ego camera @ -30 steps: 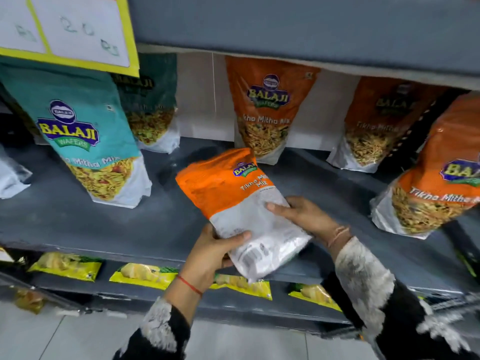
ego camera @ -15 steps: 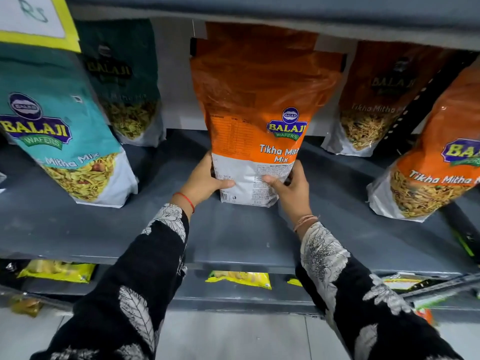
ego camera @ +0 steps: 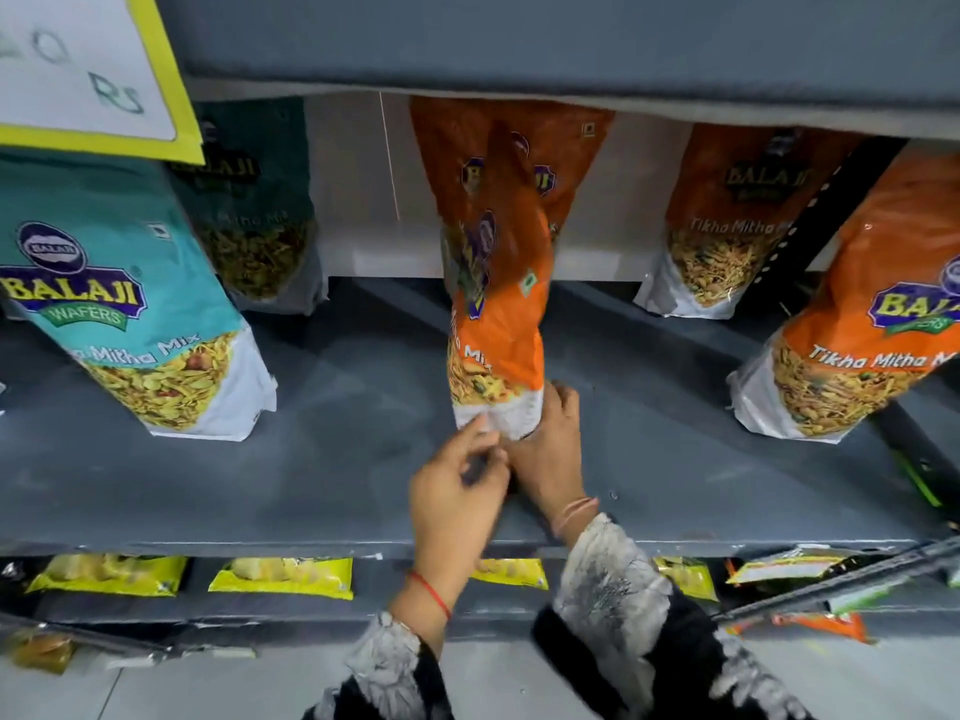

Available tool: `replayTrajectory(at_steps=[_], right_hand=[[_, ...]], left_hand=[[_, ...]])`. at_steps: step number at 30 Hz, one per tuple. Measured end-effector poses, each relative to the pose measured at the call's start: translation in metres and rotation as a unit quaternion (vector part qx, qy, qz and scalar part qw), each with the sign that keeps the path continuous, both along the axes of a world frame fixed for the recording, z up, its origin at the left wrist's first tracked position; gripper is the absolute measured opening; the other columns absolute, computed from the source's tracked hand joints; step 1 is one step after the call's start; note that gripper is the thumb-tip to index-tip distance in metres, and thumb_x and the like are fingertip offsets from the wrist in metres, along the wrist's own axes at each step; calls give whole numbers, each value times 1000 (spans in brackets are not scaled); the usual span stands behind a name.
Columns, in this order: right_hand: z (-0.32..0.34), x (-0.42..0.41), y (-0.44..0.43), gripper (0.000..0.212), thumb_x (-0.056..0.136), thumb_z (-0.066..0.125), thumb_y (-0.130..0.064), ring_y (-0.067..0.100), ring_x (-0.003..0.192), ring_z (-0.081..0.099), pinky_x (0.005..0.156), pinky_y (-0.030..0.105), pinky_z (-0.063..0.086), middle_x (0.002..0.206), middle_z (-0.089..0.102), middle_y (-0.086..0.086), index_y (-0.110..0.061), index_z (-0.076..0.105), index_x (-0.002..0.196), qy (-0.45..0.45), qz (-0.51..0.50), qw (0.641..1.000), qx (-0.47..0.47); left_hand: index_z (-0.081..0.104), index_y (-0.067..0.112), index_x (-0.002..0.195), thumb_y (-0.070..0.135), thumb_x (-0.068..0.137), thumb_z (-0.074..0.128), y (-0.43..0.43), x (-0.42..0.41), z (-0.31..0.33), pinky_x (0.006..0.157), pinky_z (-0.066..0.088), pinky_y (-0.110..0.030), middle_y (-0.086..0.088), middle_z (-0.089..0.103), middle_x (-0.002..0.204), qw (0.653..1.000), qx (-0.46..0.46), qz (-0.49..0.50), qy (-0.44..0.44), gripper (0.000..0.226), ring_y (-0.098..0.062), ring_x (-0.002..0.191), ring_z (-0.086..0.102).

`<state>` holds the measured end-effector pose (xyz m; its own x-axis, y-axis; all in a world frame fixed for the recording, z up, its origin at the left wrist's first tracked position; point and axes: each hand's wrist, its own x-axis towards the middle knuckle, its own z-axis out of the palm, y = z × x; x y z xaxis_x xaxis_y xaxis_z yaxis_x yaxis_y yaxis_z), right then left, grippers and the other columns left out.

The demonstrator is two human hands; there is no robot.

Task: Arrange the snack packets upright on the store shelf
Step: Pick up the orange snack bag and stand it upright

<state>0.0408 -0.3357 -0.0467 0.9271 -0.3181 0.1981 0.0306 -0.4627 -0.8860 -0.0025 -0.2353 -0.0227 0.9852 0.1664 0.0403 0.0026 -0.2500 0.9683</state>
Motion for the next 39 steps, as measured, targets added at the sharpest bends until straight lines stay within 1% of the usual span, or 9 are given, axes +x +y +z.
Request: replayTrajectory(at_steps=[2, 6, 10, 14, 16, 21, 30, 34, 39], right_hand=[[8, 4, -27, 72, 51, 89, -14, 17, 101, 58, 87, 33, 49, 112, 63, 8, -13, 53, 113, 42, 54, 993, 93], [17, 26, -67, 70, 49, 84, -1, 24, 106, 61, 94, 43, 49, 117, 64, 10, -18, 55, 110, 107, 136, 975, 137], [16, 45, -84, 51, 54, 81, 5, 34, 104, 60, 94, 46, 48, 113, 64, 20, -6, 58, 99, 122, 120, 981, 89], [8, 47, -87, 56, 61, 74, 11, 27, 101, 60, 77, 21, 52, 118, 60, 23, 0, 47, 109, 109, 105, 978, 146], [4, 46, -86, 54, 68, 69, 12, 27, 108, 58, 80, 19, 52, 124, 57, 22, 2, 45, 115, 113, 121, 974, 152], [4, 46, -85, 72, 65, 78, -5, 27, 119, 51, 103, 41, 42, 131, 53, 13, -7, 39, 126, 160, 177, 968, 73], [-2, -11, -63, 74, 59, 83, -17, 28, 111, 54, 77, 16, 35, 125, 59, 11, -12, 43, 121, 114, 118, 985, -52], [-8, -51, -61, 70, 58, 83, -18, 20, 100, 53, 63, 13, 30, 112, 61, 5, -15, 45, 115, 104, 118, 985, -67], [-7, -67, -56, 70, 59, 83, -19, 10, 94, 48, 67, 14, 32, 102, 53, -8, -17, 44, 118, 95, 111, 986, -77]], left_hand=[[56, 8, 118, -2, 75, 64, 17, 23, 2, 72, 45, -4, -3, 67, 99, 998, -60, 16, 4, 45, 8, 74, 61], [13, 13, 143, -8, 67, 70, 43, 83, -3, 101, 23, -16, -6, 29, 149, 987, -30, -135, 84, 97, -10, 133, 28], [23, 10, 137, -22, 61, 64, 40, 114, -16, 85, 35, 1, -3, 37, 139, 962, -38, -261, 76, 91, -10, 122, 36], [31, 19, 120, -19, 62, 67, 37, 120, -32, 96, 42, -30, -6, 49, 128, 967, -69, -232, 79, 78, -19, 119, 48], [33, 27, 114, -9, 63, 72, 38, 121, -37, 89, 46, -27, 1, 53, 121, 973, -31, -219, 66, 73, -19, 115, 53], [38, 28, 118, 4, 62, 76, 42, 123, -35, 82, 46, -20, 6, 57, 115, 976, 63, -206, 41, 72, -16, 107, 57], [49, 13, 110, 16, 54, 83, 62, 69, -30, 99, 46, -49, -14, 64, 116, 963, 179, -203, 17, 65, -30, 109, 59], [53, 6, 101, 17, 52, 84, 71, 31, -43, 92, 51, -49, -16, 62, 112, 962, 178, -208, 12, 60, -30, 111, 58], [54, 6, 102, 21, 54, 83, 76, 20, -48, 92, 51, -47, -7, 65, 107, 959, 181, -218, -4, 58, -26, 116, 55]])
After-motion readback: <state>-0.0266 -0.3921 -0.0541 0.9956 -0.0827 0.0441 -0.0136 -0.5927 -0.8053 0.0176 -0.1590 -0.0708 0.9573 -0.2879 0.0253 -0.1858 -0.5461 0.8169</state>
